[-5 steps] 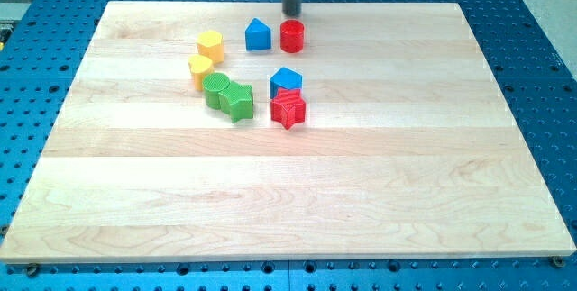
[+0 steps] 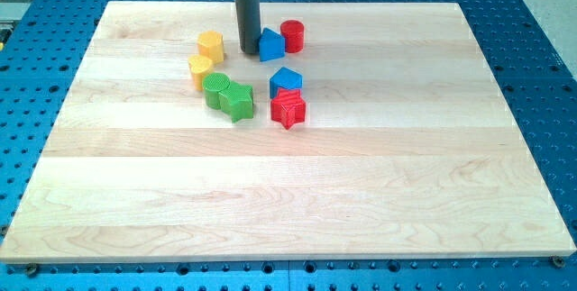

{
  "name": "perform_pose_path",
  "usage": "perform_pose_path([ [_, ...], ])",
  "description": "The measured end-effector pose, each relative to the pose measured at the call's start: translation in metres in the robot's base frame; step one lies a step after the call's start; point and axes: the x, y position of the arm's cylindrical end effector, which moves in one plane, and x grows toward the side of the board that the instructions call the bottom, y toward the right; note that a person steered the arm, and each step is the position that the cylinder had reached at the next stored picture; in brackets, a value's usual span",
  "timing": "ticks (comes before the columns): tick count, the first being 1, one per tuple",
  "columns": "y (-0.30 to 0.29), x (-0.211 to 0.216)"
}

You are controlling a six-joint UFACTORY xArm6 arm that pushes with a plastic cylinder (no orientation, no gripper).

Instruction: Put the red circle and triangle vertically to each other

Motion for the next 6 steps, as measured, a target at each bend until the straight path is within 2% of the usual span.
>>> perform_pose_path([
  [1,0.014,0.009],
  [2,0.015,-0.011],
  [4,0.054,0.007],
  [6,0.055,0.024],
])
